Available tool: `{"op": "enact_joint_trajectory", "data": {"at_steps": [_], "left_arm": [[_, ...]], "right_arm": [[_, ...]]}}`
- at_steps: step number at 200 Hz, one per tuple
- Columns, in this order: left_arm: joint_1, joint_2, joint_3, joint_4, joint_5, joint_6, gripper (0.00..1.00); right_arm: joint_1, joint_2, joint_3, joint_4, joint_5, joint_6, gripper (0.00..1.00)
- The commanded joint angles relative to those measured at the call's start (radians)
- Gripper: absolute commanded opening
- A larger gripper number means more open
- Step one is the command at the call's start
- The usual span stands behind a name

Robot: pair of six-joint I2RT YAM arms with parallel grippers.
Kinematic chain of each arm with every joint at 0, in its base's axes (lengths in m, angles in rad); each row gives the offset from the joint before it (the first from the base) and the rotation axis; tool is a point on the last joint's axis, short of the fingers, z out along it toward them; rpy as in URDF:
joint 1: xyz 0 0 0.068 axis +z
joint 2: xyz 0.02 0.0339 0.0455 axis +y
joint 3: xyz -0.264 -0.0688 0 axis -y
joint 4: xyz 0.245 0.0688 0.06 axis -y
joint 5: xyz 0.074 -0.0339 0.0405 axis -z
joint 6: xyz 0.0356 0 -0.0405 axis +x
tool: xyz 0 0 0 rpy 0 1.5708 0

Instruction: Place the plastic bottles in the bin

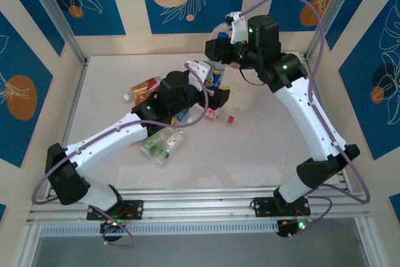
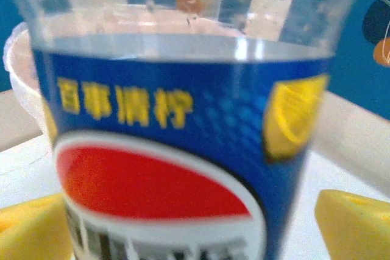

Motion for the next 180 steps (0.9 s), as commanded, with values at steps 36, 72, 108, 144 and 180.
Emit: {"op": "enact_joint_trajectory", "data": {"at_steps": [36, 72, 108, 144, 180], "left_arm": [[0.009, -0.107, -0.011, 0.012, -0.016, -0.009, 1.0], [0.01, -0.2, -0.072, -0.004, -0.082, -0.008, 1.0], [0.011, -0.258, -0.113, -0.046, -0.173, 0.005, 0.99], [0.013, -0.298, -0.148, -0.091, -0.242, 0.006, 0.99], [0.02, -0.318, -0.163, -0.138, -0.292, -0.002, 1.0]], "right_arm": [[-0.02, 0.107, 0.275, -0.049, 0.221, -0.189, 0.3], [-0.04, 0.194, 0.428, -0.024, 0.339, -0.292, 0.3], [-0.058, 0.302, 0.607, -0.028, 0.416, -0.365, 0.3], [-0.067, 0.388, 0.677, -0.054, 0.502, -0.414, 0.3], [-0.068, 0.429, 0.643, -0.066, 0.526, -0.402, 0.3]]}}
